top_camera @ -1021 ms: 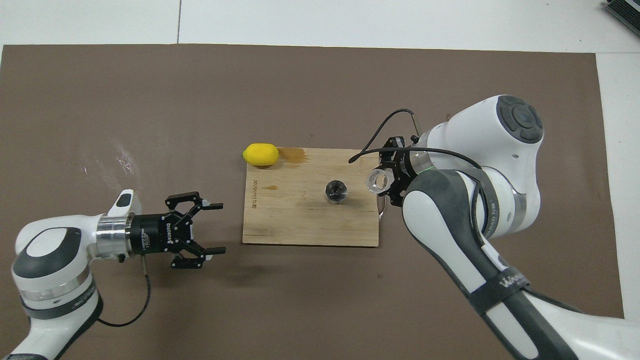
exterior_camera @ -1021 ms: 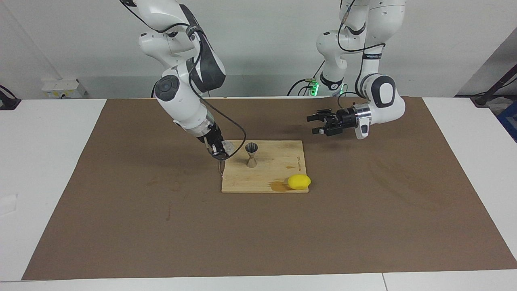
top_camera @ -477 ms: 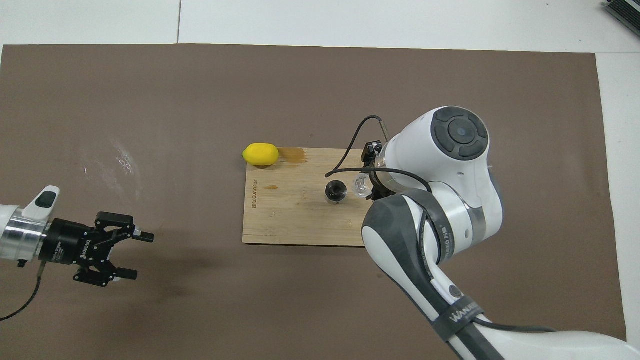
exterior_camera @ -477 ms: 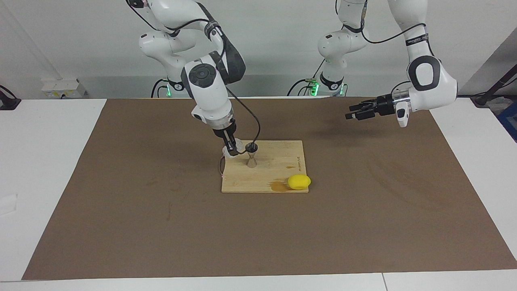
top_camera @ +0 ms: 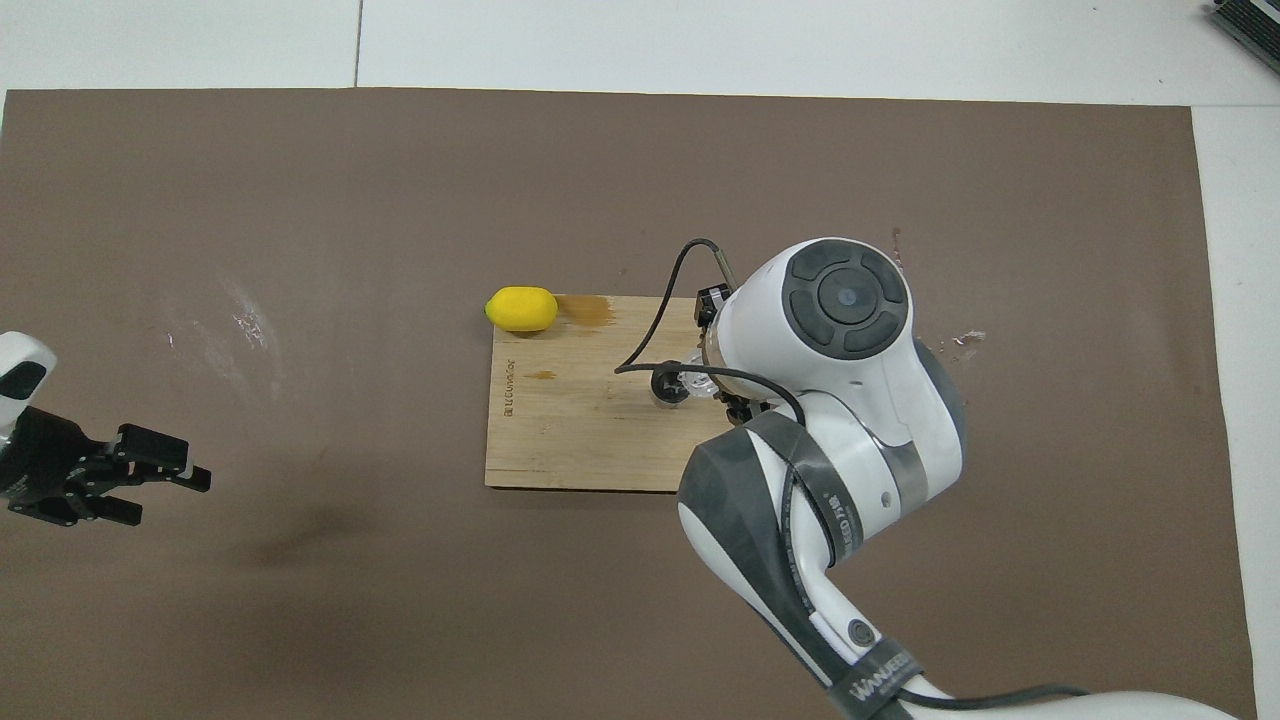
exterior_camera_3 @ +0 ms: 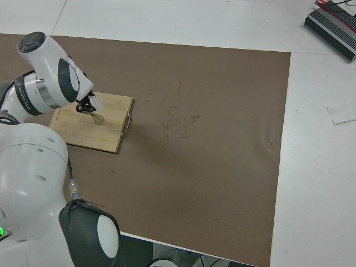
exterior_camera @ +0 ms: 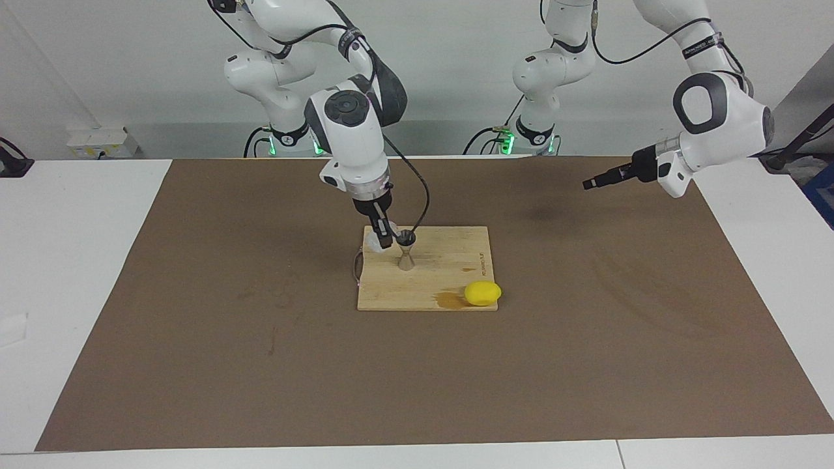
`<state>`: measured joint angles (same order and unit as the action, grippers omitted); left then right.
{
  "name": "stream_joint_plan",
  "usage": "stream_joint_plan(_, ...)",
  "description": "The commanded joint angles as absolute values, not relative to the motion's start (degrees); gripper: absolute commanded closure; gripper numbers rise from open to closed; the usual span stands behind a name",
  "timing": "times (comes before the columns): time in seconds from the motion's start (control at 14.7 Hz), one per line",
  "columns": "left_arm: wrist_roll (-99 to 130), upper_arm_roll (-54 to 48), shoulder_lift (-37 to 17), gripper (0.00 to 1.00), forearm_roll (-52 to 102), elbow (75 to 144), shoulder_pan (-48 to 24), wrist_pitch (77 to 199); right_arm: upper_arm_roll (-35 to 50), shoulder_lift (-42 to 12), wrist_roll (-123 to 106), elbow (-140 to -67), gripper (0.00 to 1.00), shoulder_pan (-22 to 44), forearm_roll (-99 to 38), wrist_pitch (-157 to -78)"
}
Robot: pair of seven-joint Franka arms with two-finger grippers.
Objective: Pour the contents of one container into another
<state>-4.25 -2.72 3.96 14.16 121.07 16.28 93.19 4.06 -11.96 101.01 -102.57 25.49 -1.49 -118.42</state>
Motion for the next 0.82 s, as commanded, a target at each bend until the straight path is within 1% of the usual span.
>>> stream_joint_plan(0.0,-9.14,-2.99,5.26,0.0,7.31,119.62,15.47,95.89,4.13,-12.74,103.01,-101.16,1.0,25.93,1.84,-117.6)
stream_joint_plan(0.14,-9.32,-2.99,6.67,0.0,3.0,119.71,13.28,98.68,4.13,-12.74,103.01,-101.07,1.0,25.93,3.07,-117.16)
stream_joint_plan(0.34,-9.32,-3.52,7.38,0.0,2.99,119.18,10.56,103.61,4.13,-12.83,102.83,-101.07,1.0,25.84,2.81,-117.07)
stream_joint_plan(0.48,-9.49,-3.43,7.21,0.0,2.99,118.3,8.36,106.5,4.13,-12.83,102.83,-100.99,1.0,25.84,2.38,-116.46)
stream_joint_plan(0.61,-9.32,-3.43,6.59,0.0,2.46,118.3,6.86,111.86,4.13,-12.83,102.92,-100.99,1.0,25.84,2.29,-116.46)
stream_joint_plan(0.75,-9.23,-3.34,6.59,0.0,2.29,118.04,6.77,111.28,4.13,-12.75,102.92,-100.99,1.0,25.84,2.2,-116.46)
